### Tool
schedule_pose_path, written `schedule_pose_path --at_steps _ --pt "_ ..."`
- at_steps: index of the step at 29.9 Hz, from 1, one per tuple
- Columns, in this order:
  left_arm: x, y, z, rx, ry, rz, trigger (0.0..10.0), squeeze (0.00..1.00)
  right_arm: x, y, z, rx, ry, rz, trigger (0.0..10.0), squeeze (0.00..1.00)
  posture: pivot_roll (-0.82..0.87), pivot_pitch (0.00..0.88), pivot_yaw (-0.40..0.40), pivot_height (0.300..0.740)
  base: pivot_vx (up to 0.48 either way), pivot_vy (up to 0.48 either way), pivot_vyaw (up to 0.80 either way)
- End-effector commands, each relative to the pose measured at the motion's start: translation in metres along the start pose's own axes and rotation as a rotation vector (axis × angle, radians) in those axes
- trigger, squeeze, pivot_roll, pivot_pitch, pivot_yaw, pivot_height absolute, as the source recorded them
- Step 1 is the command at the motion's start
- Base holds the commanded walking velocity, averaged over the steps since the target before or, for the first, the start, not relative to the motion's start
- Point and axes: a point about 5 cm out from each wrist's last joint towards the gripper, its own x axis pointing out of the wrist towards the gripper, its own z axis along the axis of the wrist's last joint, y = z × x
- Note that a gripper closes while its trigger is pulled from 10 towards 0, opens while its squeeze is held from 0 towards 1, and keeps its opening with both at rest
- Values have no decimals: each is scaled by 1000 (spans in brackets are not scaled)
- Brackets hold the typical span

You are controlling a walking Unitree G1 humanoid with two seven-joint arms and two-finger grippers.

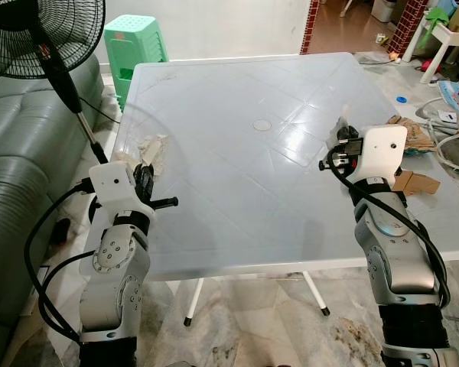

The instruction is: Picking trash to rubbish bin

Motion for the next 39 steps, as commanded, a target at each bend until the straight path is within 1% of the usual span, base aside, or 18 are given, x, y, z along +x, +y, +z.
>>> schedule_pose_path --at_steps 1,15,25,29,39 --pt "0 0 1 4 2 -4 10000 0 0 0 4 0 -11 -5 10000 0 -45 87 -5 740 -244 0 0" --pt "-1 -2 1 1 8 -12 10000 0 0 0 2 4 -9 -8 10000 0 -41 87 -3 740 -248 0 0" --pt "-1 -1 1 0 15 -14 10000 0 0 1 3 6 -11 -10 10000 0 -39 87 -1 740 0 0 0" --pt "-1 -2 1 0 16 -16 10000 0 1 1 3 5 -12 -12 10000 0 -42 86 1 740 -251 0 0" --pt "-1 -3 0 -2 20 -23 10000 0 1 -1 3 2 -14 -18 10000 0 -45 86 0 740 -26 0 0"
